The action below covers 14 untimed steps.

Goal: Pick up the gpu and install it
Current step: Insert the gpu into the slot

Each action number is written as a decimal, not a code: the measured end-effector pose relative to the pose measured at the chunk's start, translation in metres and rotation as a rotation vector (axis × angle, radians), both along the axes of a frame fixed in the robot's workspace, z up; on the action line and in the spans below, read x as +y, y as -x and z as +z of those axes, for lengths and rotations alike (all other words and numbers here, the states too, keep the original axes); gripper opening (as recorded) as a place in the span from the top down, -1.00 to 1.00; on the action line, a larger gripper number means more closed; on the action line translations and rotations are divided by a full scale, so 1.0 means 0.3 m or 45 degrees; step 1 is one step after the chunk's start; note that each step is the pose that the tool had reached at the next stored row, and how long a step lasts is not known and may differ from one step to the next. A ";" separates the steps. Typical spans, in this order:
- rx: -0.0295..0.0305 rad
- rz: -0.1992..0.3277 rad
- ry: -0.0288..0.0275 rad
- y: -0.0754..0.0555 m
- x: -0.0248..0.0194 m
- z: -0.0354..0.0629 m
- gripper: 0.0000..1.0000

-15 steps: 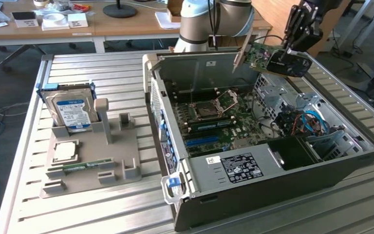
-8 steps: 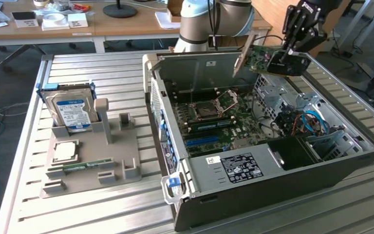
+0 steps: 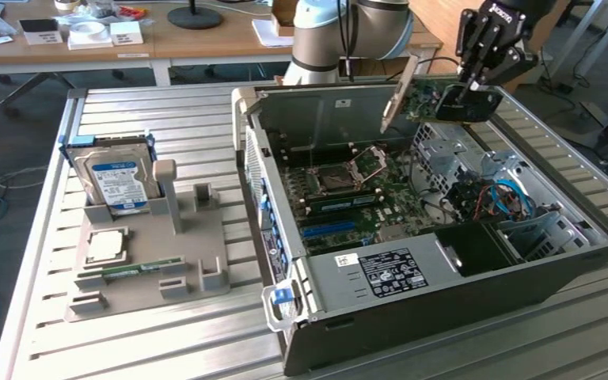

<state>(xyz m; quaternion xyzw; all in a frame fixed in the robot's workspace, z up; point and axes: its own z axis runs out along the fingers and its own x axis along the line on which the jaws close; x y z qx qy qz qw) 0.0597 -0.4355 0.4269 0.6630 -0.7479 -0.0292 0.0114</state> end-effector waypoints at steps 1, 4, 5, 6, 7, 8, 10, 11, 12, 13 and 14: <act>0.0000 0.023 0.0000 0.000 0.000 0.000 0.47; 0.0000 0.094 0.0000 0.000 0.000 -0.002 0.47; 0.0000 0.115 0.0001 0.000 0.000 -0.002 0.47; 0.0000 0.126 0.0002 0.000 0.000 -0.002 0.47; 0.0000 0.127 0.0003 0.000 0.000 -0.002 0.47; 0.0000 0.128 0.0003 0.000 0.000 -0.002 0.47; -0.0018 0.128 -0.0001 0.001 0.000 -0.003 0.47; -0.0087 0.128 0.0001 0.003 0.000 -0.004 0.47; -0.0186 0.128 0.0007 0.007 0.000 -0.006 0.47; -0.0291 0.128 0.0010 0.012 0.000 -0.007 0.47; -0.0403 0.128 0.0014 0.016 0.000 -0.009 0.47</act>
